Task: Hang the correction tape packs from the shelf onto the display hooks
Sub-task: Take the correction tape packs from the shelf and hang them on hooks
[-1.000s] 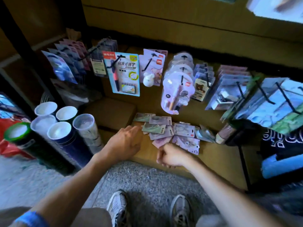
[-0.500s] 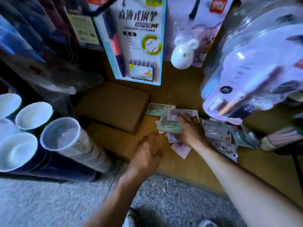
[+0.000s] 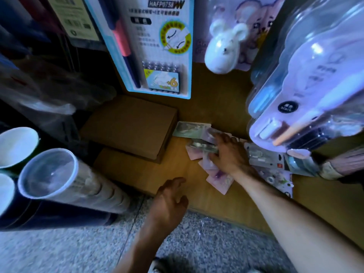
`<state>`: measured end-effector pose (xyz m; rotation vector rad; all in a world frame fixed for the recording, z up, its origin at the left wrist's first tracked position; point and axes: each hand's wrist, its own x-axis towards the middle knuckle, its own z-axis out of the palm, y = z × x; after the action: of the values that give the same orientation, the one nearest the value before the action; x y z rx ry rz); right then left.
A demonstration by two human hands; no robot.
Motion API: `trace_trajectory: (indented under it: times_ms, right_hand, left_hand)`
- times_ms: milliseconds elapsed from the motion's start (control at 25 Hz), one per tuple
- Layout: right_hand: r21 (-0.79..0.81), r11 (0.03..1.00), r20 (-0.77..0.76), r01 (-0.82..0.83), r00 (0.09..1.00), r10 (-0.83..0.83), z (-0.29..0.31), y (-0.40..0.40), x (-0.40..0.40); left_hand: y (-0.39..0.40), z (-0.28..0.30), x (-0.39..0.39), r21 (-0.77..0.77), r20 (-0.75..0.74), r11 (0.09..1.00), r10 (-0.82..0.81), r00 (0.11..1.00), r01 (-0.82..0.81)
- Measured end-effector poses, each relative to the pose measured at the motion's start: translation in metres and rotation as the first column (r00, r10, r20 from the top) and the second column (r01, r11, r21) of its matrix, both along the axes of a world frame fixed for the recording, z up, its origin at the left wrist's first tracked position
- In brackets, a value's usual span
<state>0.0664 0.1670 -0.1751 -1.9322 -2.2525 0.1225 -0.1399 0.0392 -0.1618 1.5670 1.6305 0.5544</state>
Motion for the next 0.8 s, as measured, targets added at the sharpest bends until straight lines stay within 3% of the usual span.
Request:
trace_trajectory:
  times_ms: [120, 200, 320, 440, 480, 560, 600, 640, 680, 760, 800]
  right_hand:
    - [0.063, 0.998, 0.266, -0.023, 0.964, 0.005, -0.001, -0.008, 0.002]
    - [0.087, 0.996, 0.258, -0.028, 0.966, 0.005, -0.003, -0.021, 0.004]
    - [0.119, 0.989, 0.019, -0.088, 0.996, 0.086, 0.0, -0.041, 0.011]
    - [0.214, 0.974, -0.251, -0.068, 0.96, 0.123, 0.023, -0.065, 0.012]
    - [0.242, 0.97, -0.339, -0.036, 0.933, 0.119, 0.035, -0.075, 0.01]
    - [0.324, 0.946, -0.469, 0.012, 0.871, 0.149, 0.062, -0.102, 0.001]
    - [0.36, 0.933, -0.502, 0.026, 0.848, 0.17, 0.076, -0.116, -0.005]
    - [0.386, 0.922, -0.53, 0.038, 0.827, 0.188, 0.091, -0.13, -0.012]
    - [0.398, 0.915, -0.564, 0.058, 0.802, 0.194, 0.104, -0.143, -0.019]
    - [0.391, 0.914, -0.642, 0.108, 0.743, 0.187, 0.13, -0.167, -0.032]
    - [0.38, 0.916, -0.68, 0.129, 0.711, 0.182, 0.145, -0.18, -0.038]
  left_hand:
    - [-0.002, -0.002, 0.0, 0.015, -0.012, 1.0, -0.009, 1.0, 0.009]
    - [-0.003, -0.003, 0.003, 0.02, 0.0, 1.0, -0.01, 1.0, 0.01]
    - [-0.002, 0.004, 0.003, 0.017, 0.027, 0.998, 0.066, 0.997, -0.066]
    - [-0.004, 0.025, -0.002, -0.035, 0.179, 0.968, 0.25, 0.952, -0.247]
    - [-0.004, 0.035, -0.004, -0.068, 0.252, 0.942, 0.334, 0.908, -0.328]
    - [-0.008, 0.065, -0.008, -0.292, 0.416, 0.838, 0.546, 0.727, -0.462]
    - [-0.011, 0.081, -0.01, -0.417, 0.462, 0.797, 0.601, 0.653, -0.438]
    - [-0.016, 0.096, -0.012, -0.462, 0.498, 0.812, 0.57, 0.654, -0.356]
    - [-0.023, 0.113, -0.014, -0.43, 0.499, 0.86, 0.481, 0.721, -0.276]
    - [-0.041, 0.144, -0.02, -0.294, 0.422, 0.941, 0.284, 0.861, -0.167]
    - [-0.051, 0.158, -0.026, -0.247, 0.407, 0.961, 0.216, 0.887, -0.121]
